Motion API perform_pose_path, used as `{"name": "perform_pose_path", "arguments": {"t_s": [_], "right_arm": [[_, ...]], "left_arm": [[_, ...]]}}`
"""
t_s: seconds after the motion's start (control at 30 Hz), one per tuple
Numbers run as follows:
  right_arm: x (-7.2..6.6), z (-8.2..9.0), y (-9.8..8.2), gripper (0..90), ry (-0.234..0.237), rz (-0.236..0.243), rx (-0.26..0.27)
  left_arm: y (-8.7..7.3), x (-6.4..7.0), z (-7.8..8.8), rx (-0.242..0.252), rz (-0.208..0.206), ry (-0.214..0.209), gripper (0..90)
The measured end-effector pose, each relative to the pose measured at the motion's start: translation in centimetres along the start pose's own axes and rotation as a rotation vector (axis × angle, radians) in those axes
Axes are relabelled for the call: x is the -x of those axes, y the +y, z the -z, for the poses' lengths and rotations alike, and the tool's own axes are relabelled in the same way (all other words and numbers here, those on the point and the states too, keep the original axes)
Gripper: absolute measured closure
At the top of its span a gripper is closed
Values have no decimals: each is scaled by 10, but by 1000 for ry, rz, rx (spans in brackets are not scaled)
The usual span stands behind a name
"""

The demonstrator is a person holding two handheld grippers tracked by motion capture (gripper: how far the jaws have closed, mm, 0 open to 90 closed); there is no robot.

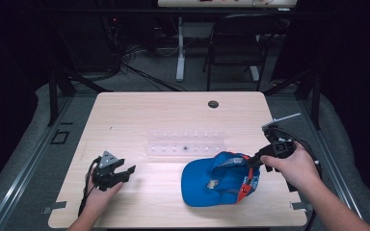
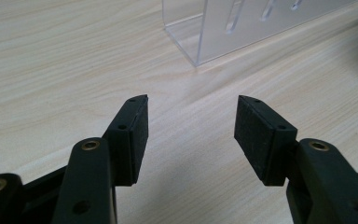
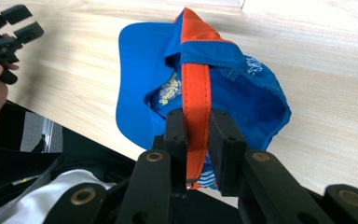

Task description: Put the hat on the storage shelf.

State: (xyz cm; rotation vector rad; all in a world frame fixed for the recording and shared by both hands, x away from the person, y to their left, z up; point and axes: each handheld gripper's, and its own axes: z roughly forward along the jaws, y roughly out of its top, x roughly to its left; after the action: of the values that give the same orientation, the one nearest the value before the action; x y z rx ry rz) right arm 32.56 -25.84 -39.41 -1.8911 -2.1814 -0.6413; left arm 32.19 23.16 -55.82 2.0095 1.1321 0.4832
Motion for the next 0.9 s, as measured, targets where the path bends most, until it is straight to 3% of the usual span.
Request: {"name": "perform_pose_path", "arguments": {"t_s": [0.3,0.63,0.9], "right_arm": [[-15,18,11,782,1,9,-24],[-37,39,24,783,42,-9,4],[-41,49,30,784,66,-11,11]], "left_arm": [[0,0,0,0,2,-1,453],[0,-1,1,-3,1,-5,454],[0,-1,2,0,-1,-6,453]]}}
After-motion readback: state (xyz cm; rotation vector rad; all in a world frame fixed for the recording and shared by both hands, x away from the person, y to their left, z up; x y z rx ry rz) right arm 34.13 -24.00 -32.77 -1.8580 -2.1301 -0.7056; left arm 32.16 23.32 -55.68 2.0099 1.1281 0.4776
